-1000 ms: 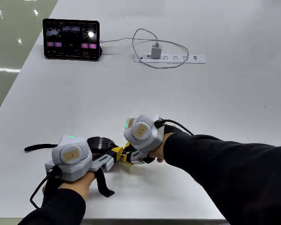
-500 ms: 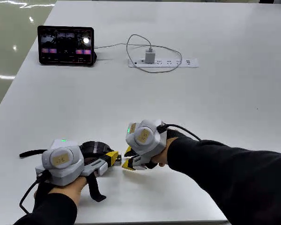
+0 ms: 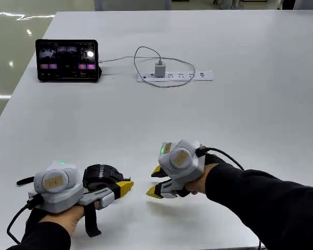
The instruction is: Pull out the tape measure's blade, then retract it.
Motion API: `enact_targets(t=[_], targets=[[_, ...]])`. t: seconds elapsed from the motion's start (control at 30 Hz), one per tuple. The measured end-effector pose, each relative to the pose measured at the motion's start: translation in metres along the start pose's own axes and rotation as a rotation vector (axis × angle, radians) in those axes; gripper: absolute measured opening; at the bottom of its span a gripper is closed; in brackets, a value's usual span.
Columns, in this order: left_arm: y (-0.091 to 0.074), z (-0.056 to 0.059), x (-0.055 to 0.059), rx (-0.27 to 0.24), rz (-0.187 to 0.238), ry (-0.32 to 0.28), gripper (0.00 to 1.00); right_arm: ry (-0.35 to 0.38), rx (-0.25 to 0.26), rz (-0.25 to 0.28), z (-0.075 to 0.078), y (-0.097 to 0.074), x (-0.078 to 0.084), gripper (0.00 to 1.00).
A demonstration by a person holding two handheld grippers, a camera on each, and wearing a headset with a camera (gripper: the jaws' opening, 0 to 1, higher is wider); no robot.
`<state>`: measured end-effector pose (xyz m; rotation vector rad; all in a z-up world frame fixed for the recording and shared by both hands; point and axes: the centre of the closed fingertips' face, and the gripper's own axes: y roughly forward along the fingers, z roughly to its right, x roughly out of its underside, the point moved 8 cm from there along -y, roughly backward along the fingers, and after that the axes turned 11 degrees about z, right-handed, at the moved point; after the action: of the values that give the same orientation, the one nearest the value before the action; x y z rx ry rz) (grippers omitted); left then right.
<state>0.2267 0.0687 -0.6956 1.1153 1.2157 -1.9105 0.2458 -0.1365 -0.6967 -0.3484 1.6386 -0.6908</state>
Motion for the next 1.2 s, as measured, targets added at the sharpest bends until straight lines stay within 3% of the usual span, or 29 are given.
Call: enact_targets(t=[0.13, 0.3, 0.5, 0.63, 0.7, 0.83, 1.07, 1.2], targets=[[-0.004, -0.006, 0.002, 0.048, -0.037, 0.001, 0.99, 0.031, 0.027, 0.014, -0.001, -0.018, 0.01, 0.27], [-0.012, -0.004, 0.002, 0.164, -0.073, 0.088, 0.99, 0.049, 0.053, 0.031, -0.001, -0.039, 0.022, 0.31], [-0.023, -0.009, 0.0, 0.231, -0.081, 0.132, 0.99, 0.063, 0.094, 0.047, 0.002, -0.062, 0.032, 0.37], [-0.029, -0.02, -0.003, 0.216, -0.099, 0.216, 0.99, 0.087, 0.107, 0.061, 0.001, -0.075, 0.038, 0.42], [-0.032, -0.02, -0.003, 0.243, -0.11, 0.186, 0.99, 0.089, 0.117, 0.068, -0.001, -0.082, 0.042, 0.45], [-0.039, -0.029, -0.006, 0.253, -0.126, 0.212, 0.99, 0.11, 0.15, 0.076, -0.002, -0.099, 0.052, 0.52], [-0.049, -0.041, -0.005, 0.267, -0.152, 0.197, 0.99, 0.15, 0.213, 0.088, 0.0, -0.127, 0.073, 0.63], [-0.054, -0.044, -0.005, 0.271, -0.152, 0.187, 0.99, 0.159, 0.223, 0.087, 0.002, -0.143, 0.084, 0.69]])
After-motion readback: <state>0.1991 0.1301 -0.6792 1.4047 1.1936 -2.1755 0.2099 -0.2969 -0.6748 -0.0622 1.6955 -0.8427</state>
